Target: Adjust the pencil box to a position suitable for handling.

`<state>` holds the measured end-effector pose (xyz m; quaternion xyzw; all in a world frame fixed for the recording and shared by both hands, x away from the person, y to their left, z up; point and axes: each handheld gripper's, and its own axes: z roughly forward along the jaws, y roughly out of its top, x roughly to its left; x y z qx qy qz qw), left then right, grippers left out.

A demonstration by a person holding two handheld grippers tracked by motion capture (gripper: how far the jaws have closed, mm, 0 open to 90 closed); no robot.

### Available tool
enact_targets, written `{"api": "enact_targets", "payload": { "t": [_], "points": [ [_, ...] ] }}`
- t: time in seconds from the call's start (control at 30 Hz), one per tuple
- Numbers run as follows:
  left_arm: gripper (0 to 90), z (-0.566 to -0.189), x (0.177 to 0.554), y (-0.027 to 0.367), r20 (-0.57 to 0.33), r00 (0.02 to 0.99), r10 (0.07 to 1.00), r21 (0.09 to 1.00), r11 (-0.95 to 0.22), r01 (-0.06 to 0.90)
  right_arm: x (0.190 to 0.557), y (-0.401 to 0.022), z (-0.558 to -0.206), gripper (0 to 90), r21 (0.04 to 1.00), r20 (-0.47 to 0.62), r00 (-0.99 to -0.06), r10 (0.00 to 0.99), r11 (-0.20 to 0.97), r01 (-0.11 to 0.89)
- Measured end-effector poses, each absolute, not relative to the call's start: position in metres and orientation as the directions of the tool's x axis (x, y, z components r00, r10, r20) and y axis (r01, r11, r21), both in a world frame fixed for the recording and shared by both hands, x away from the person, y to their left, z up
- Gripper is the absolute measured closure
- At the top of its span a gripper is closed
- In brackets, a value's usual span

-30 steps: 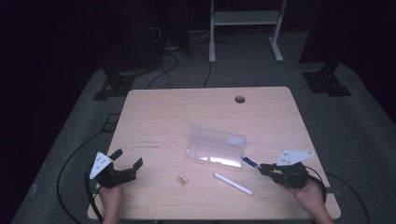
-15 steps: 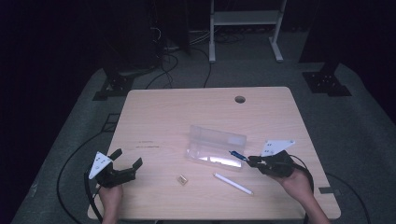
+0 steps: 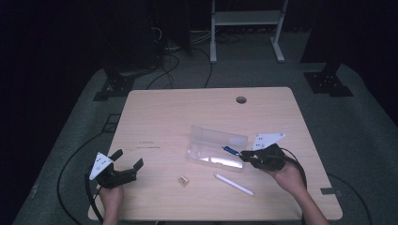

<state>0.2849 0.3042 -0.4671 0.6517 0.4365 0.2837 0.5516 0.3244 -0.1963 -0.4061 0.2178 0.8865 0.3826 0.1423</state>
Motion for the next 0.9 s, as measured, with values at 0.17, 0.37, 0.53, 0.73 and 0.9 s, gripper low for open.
{"api": "enact_targets", "payload": {
  "t": [0.17, 0.37, 0.53, 0.73, 0.9],
  "points": [
    [1.1, -0.467, 0.285, 0.304, -0.111, 0.458, 0.882, 0.967, -0.011, 0.256, 0.33, -0.186, -0.406, 79.2, 0.733, -0.089, -0.871, 0.483, 0.624, 0.271],
    [1.1, -0.467, 0.285, 0.304, -0.112, 0.459, 0.881, 0.967, -0.01, 0.255, 0.335, -0.174, -0.407, 79.2, 0.726, -0.093, -0.881, 0.465, 0.637, 0.26],
    [1.1, -0.467, 0.285, 0.305, -0.112, 0.459, 0.881, 0.967, -0.01, 0.255, 0.339, -0.163, -0.409, 79.2, 0.72, -0.094, -0.888, 0.45, 0.647, 0.251],
    [1.1, -0.467, 0.285, 0.304, -0.114, 0.46, 0.881, 0.967, -0.009, 0.255, 0.345, -0.157, -0.412, 79.3, 0.714, -0.094, -0.893, 0.441, 0.655, 0.248],
    [1.1, -0.467, 0.286, 0.304, -0.113, 0.463, 0.879, 0.967, -0.01, 0.255, 0.35, -0.154, -0.416, 79.2, 0.701, -0.092, -0.893, 0.442, 0.666, 0.257]
  ]
}}
